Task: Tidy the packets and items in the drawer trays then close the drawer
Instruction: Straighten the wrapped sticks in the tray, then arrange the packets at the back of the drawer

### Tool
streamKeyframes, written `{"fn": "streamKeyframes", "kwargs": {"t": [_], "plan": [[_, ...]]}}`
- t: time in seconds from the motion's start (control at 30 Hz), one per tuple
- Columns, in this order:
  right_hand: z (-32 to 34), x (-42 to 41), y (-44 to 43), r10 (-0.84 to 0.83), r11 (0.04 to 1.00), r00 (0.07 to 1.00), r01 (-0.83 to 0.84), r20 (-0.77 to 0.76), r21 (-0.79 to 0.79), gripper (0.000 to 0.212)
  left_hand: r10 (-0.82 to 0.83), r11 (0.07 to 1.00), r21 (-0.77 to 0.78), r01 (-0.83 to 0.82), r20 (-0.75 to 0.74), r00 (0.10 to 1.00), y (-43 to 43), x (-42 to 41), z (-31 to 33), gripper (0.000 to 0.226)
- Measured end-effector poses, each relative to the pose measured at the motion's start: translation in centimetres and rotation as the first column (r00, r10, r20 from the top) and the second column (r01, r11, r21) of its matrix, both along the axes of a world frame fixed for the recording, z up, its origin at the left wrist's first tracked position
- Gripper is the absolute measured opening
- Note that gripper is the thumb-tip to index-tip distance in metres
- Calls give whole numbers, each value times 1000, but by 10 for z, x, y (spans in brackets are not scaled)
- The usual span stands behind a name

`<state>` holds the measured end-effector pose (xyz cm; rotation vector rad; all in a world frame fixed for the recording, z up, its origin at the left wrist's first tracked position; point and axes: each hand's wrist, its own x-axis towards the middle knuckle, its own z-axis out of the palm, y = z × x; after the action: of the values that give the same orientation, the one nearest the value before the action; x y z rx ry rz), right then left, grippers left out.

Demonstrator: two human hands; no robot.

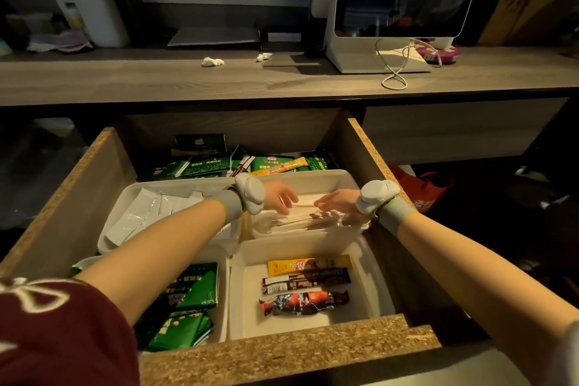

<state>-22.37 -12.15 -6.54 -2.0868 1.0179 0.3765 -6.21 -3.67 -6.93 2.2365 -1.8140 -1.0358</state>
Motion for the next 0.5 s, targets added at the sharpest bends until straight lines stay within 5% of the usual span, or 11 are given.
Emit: {"fn": "streamKeyframes", "kwargs": {"t": [0.27,0.5], "plan": [[19,16,-7,-83,994,983,94,162,-62,35,211,957,-200,-212,-24,977,5,26,24,30],[15,65,-41,-177,960,881,253,438,-120,29,336,926,-251,-283,203,920,-9,81,35,32]]}}
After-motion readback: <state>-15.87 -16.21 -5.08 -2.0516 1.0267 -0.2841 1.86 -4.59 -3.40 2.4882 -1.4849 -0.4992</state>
